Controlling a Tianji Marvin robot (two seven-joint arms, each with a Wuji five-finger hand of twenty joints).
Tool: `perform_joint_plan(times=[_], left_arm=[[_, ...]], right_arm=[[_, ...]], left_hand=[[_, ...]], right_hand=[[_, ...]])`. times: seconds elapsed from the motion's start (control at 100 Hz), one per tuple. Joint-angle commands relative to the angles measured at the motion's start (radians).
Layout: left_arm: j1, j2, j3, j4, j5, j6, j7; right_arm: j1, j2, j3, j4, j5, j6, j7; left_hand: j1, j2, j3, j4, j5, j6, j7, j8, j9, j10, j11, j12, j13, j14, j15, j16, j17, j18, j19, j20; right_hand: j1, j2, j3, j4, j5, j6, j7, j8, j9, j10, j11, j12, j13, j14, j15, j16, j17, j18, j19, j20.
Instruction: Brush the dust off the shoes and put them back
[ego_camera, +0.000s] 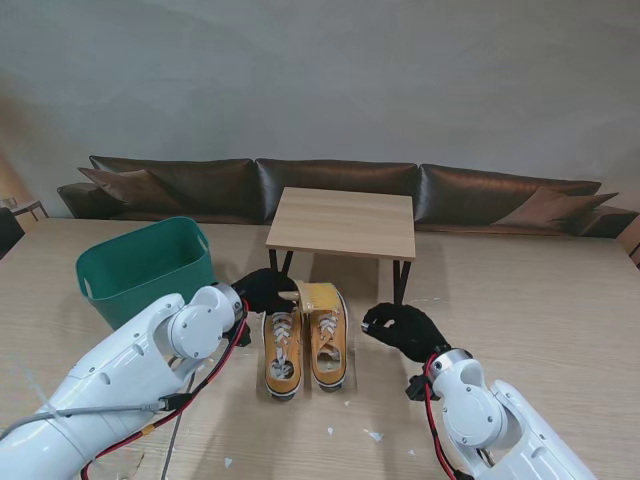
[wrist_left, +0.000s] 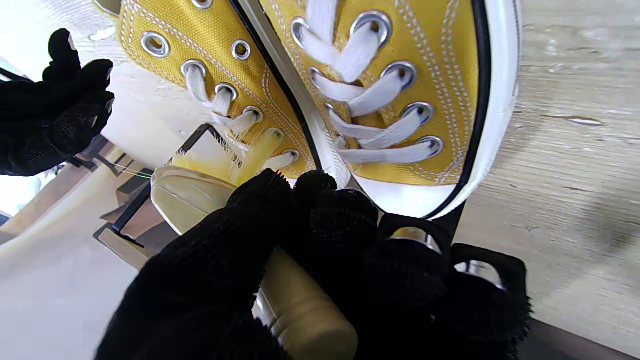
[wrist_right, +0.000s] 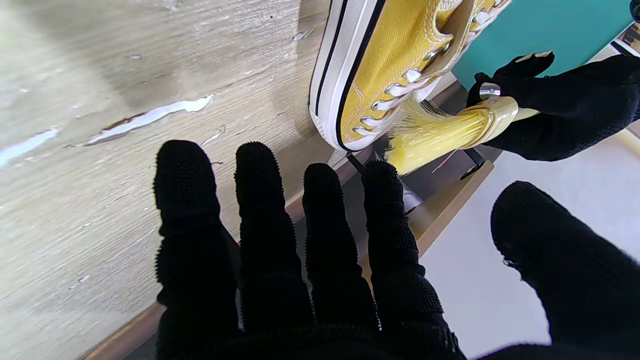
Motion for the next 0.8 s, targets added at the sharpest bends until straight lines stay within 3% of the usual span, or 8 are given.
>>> perform_joint_plan(times=[0.0,0.18,0.49,0.79], left_arm=[[-0.012,-0.012,0.002,0.002,-0.004,-0.008,-0.021],[-0.032,-0.019,0.011,0.019,-0.008,-0.029,-0.004],[-0.05,-0.013,0.006,0.01,-0.015,-0.045,-0.032],[-0.104,-0.041,0.069,0.129,-0.056,-0.042,0.002]], right_arm=[[-0.002,-0.004,-0.004,0.0,0.001,0.002,0.016],[-0.002,-0.003,-0.005,-0.001,0.002,0.002,0.018],[-0.007,-0.001,-0.004,-0.006,0.003,0.001,0.028],[-0.009,0.0,-0.004,-0.008,0.005,0.001,0.032]], left_hand=[[0.047,0.052,0.001,0.002,0.011,-0.001,0.002,0.005,0.06,0.034,0.012,-0.001,0.057,0.084,0.094,0.002,0.013,0.005,0.058,0.006],[0.047,0.052,0.001,0.002,0.011,0.001,0.002,0.006,0.06,0.034,0.011,-0.002,0.056,0.084,0.094,0.001,0.011,0.005,0.058,0.005],[0.046,0.054,-0.002,0.001,0.008,-0.004,0.003,0.009,0.059,0.03,0.009,-0.003,0.056,0.084,0.095,0.0,0.008,0.005,0.058,0.003],[0.047,0.055,-0.004,0.002,0.007,-0.005,0.003,0.008,0.059,0.031,0.007,-0.003,0.056,0.081,0.093,-0.001,0.006,0.002,0.059,0.002]], right_hand=[[-0.008,0.034,-0.008,0.02,0.0,0.001,0.011,-0.013,0.023,0.018,0.014,-0.005,0.018,0.007,0.011,0.008,-0.306,0.022,0.022,0.004],[-0.008,0.035,-0.008,0.02,0.0,0.001,0.011,-0.013,0.022,0.017,0.014,-0.005,0.017,0.004,0.011,0.008,-0.306,0.021,0.022,0.004],[-0.008,0.035,-0.009,0.02,0.0,0.002,0.011,-0.013,0.023,0.017,0.015,-0.005,0.018,0.005,0.012,0.009,-0.306,0.02,0.023,0.004],[-0.009,0.036,-0.011,0.02,-0.001,0.001,0.011,-0.013,0.023,0.017,0.015,-0.005,0.018,0.005,0.011,0.008,-0.306,0.02,0.022,0.003]])
